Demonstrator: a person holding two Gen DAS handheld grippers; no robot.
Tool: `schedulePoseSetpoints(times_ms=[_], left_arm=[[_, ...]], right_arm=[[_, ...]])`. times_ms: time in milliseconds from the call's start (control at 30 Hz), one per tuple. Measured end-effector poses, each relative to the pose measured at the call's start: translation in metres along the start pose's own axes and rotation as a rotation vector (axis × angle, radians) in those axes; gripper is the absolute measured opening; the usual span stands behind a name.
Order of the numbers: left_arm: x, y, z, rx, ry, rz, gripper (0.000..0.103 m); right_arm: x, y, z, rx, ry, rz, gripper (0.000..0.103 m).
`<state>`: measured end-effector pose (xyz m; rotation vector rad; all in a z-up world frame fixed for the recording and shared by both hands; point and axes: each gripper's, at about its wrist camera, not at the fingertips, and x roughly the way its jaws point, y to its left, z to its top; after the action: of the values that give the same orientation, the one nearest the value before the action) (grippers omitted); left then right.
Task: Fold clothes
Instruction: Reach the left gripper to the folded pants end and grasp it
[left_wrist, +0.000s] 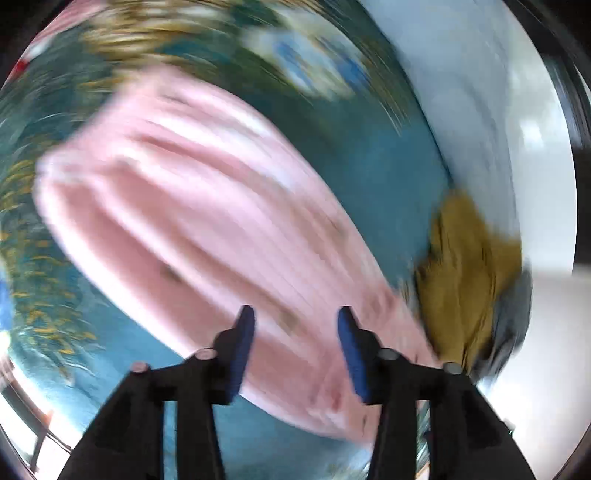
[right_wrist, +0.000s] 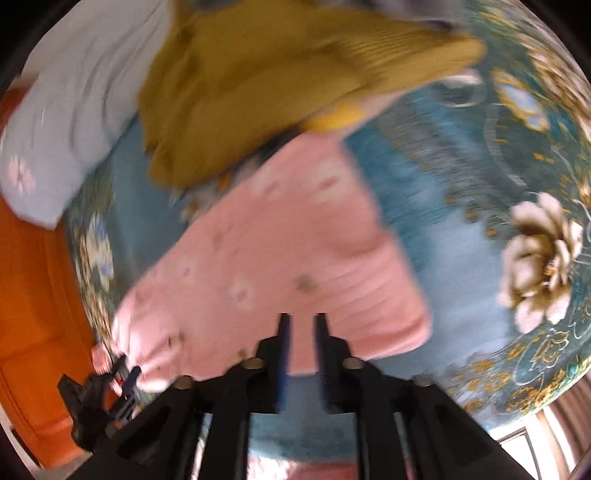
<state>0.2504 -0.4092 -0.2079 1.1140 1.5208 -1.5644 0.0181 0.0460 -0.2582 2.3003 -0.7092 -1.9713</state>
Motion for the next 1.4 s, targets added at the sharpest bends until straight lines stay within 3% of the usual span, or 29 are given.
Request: schedulePoseSetpoints(times_ms=[67, 300, 467, 633, 800, 1000, 1233, 1400], left_arm=[[-0.011, 0.033, 0.011, -0.082, -0.044, -0.011, 0.051], [-0.017, 0.116, 0.031, -0.252, -0.095, -0.007, 0.057], [-0.017, 0.156, 0.049, -0.310, -0.085, -0.003, 0.057], [-0.002, 0.168, 0.063, -0.307, -0.032, 0.012, 0.057], [-0.008, 0.183, 0.064, -0.367, -0.048, -0.031, 0.057], [-0.009, 0.198, 0.057, -0.365, -0.040, -0.009, 0.057], [0.001, 0.195, 0.077, -0.354, -0.116, -0.084, 0.056], [-0.001, 0.195, 0.084, -0.361, -0.134, -0.090, 0.035]], right_arm=[[0.012, 0.029, -0.014, -0.058, 0.037, -0.013, 0.044], [0.028, 0.096, -0.063, -0.205, 0.103, -0.066, 0.047], [0.033, 0.125, -0.066, -0.249, 0.083, -0.134, 0.051], [0.038, 0.133, -0.066, -0.228, 0.069, -0.189, 0.052], [0.037, 0.143, -0.067, -0.255, 0.069, -0.221, 0.052], [0.041, 0.154, -0.064, -0.280, 0.064, -0.222, 0.052], [0.039, 0.149, -0.067, -0.284, 0.060, -0.222, 0.052], [0.027, 0.136, -0.065, -0.248, 0.034, -0.211, 0.052]])
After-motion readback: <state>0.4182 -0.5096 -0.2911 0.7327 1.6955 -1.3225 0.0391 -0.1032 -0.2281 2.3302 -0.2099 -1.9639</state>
